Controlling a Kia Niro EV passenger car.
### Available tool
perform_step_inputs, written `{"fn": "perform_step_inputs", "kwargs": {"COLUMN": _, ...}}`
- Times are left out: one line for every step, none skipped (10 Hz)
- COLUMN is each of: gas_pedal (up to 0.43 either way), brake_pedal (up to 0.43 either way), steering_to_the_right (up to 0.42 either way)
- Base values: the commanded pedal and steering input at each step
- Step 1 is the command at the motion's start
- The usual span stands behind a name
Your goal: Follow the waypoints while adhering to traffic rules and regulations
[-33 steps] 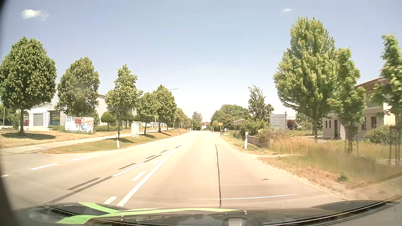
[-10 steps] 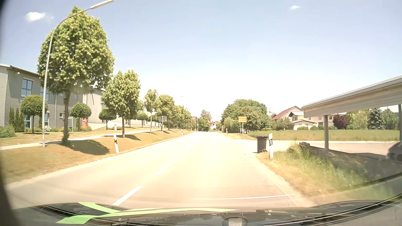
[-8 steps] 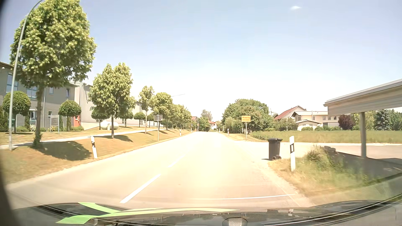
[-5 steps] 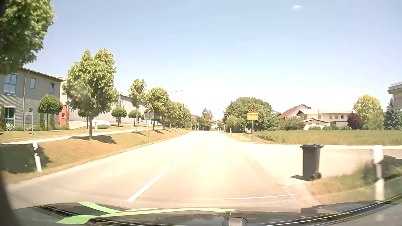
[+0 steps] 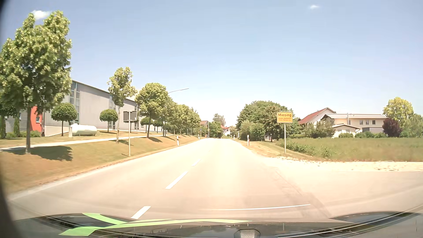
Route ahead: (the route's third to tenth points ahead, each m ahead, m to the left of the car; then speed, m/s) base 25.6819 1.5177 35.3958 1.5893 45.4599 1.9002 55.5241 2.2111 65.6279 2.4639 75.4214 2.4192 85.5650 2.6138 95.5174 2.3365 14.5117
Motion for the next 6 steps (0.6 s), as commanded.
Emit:
{"fn": "perform_step_inputs", "kwargs": {"gas_pedal": 0.177, "brake_pedal": 0.000, "steering_to_the_right": -0.001}}
{"fn": "perform_step_inputs", "kwargs": {"gas_pedal": 0.189, "brake_pedal": 0.000, "steering_to_the_right": -0.001}}
{"fn": "perform_step_inputs", "kwargs": {"gas_pedal": 0.189, "brake_pedal": 0.000, "steering_to_the_right": -0.001}}
{"fn": "perform_step_inputs", "kwargs": {"gas_pedal": 0.189, "brake_pedal": 0.000, "steering_to_the_right": -0.002}}
{"fn": "perform_step_inputs", "kwargs": {"gas_pedal": 0.197, "brake_pedal": 0.000, "steering_to_the_right": -0.002}}
{"fn": "perform_step_inputs", "kwargs": {"gas_pedal": 0.197, "brake_pedal": 0.000, "steering_to_the_right": -0.002}}
